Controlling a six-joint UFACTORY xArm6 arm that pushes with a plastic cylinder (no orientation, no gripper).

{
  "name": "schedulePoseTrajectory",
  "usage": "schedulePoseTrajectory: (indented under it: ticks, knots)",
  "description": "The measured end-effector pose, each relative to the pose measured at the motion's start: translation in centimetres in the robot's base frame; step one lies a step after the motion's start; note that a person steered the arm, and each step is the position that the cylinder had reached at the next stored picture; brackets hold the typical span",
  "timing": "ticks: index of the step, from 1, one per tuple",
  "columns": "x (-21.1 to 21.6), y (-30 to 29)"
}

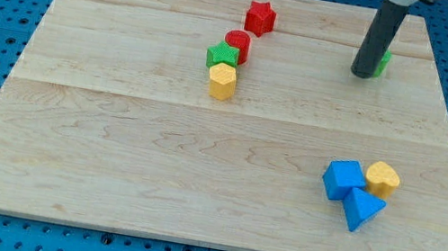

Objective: Slide the green circle closer to the yellow heart

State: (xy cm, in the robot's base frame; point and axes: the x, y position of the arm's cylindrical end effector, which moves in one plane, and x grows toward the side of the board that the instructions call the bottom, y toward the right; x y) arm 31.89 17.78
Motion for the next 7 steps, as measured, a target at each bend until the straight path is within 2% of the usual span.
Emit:
schedulePoseTrajectory:
  ticks: [1,2,3,4,5,6,7]
  knots:
    - [-0.7,-4.4]
    - [-6.4,-5.8]
    - [-4.7,-0.8]
    - [-2.0,0.9]
    - [-4.2,1.3]
    - [-4.4,4.6]
    - [-0.3,4.6]
